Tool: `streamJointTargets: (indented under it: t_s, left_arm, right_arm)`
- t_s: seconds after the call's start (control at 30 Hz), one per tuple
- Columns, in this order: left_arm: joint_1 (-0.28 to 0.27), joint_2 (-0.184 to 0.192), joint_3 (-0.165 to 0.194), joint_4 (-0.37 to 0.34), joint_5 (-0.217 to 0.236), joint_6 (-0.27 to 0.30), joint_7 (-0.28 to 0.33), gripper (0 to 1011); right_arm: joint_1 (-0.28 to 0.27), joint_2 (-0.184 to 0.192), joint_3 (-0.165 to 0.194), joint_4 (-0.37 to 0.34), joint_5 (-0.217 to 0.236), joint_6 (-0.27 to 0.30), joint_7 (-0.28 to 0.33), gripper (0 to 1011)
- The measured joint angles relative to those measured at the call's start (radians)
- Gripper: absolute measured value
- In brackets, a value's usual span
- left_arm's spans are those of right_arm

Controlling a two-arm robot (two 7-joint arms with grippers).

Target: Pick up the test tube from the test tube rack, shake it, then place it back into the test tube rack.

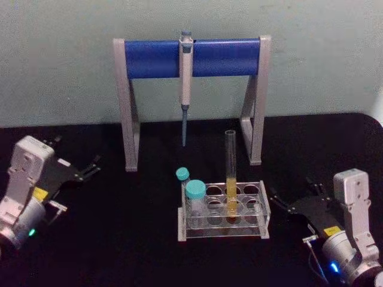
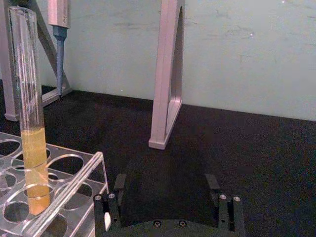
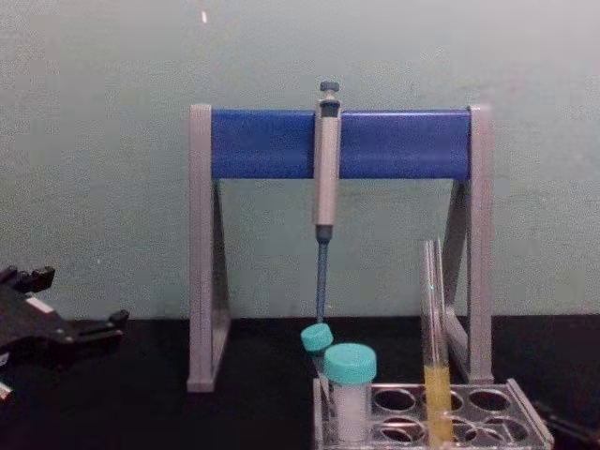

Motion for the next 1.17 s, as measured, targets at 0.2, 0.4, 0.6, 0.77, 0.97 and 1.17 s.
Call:
streamJointTargets:
  t_s: [0.2,0.4,0.6,0.77,0.97,1.17]
  left_arm:
    - [0.0,0.0,0.0,0.0,0.0,0.0,0.0,1010]
    - [0.0,0.0,0.0,0.0,0.0,0.0,0.0,1010]
    - [0.0,0.0,0.0,0.0,0.0,0.0,0.0,1010]
    - [0.0,0.0,0.0,0.0,0.0,0.0,0.0,1010]
    - [0.0,0.0,0.0,0.0,0.0,0.0,0.0,1010]
    - [0.0,0.0,0.0,0.0,0.0,0.0,0.0,1010]
  right_arm:
    - [0.0,0.0,0.0,0.0,0.0,0.0,0.0,1000]
    - [0.0,0.0,0.0,0.0,0.0,0.0,0.0,1000]
    - [0.0,0.0,0.0,0.0,0.0,0.0,0.0,1000]
    - [0.0,0.0,0.0,0.0,0.0,0.0,0.0,1000]
    - [0.0,0.0,0.0,0.0,0.0,0.0,0.0,1000]
    - [0.0,0.0,0.0,0.0,0.0,0.0,0.0,1000]
